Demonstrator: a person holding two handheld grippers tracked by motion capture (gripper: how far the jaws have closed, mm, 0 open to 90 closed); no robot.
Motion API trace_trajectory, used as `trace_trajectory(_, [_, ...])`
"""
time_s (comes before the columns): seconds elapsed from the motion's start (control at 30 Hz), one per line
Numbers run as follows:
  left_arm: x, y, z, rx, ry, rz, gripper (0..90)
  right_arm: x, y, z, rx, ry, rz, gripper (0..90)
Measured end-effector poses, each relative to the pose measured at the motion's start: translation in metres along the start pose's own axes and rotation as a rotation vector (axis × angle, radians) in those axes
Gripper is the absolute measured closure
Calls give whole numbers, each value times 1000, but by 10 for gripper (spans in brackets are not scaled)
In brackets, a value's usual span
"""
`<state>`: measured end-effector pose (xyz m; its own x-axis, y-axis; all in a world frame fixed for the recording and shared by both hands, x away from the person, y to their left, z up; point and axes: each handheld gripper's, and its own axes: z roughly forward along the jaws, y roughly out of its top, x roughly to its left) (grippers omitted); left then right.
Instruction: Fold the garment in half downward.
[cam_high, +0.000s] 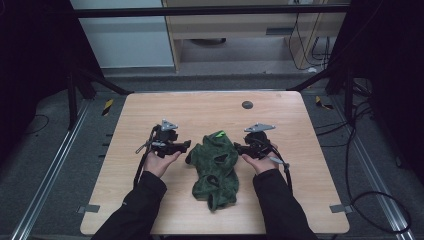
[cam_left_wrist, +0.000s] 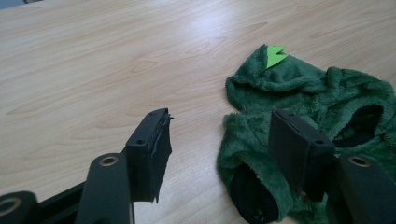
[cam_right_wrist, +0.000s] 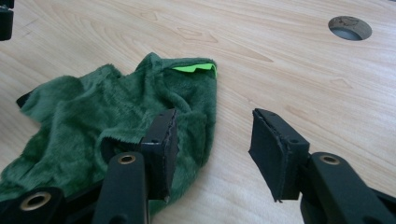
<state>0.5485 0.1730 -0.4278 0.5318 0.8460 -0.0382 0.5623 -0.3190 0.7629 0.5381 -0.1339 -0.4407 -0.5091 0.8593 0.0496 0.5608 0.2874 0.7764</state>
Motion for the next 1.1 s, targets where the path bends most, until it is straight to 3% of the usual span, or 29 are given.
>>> trace_trajectory(0.33, [-2, 6, 22, 12, -20, 20, 410, -1, 3, 20, 13, 1, 13, 521])
trace_trajectory(0.67, [-2, 0, 51, 64, -41, 21, 425, -4, 2, 32, 29, 4, 25, 525])
trace_trajectory(1.1, [-2, -7, 73, 126, -67, 24, 495, 2, -5, 52, 73, 37, 29, 555])
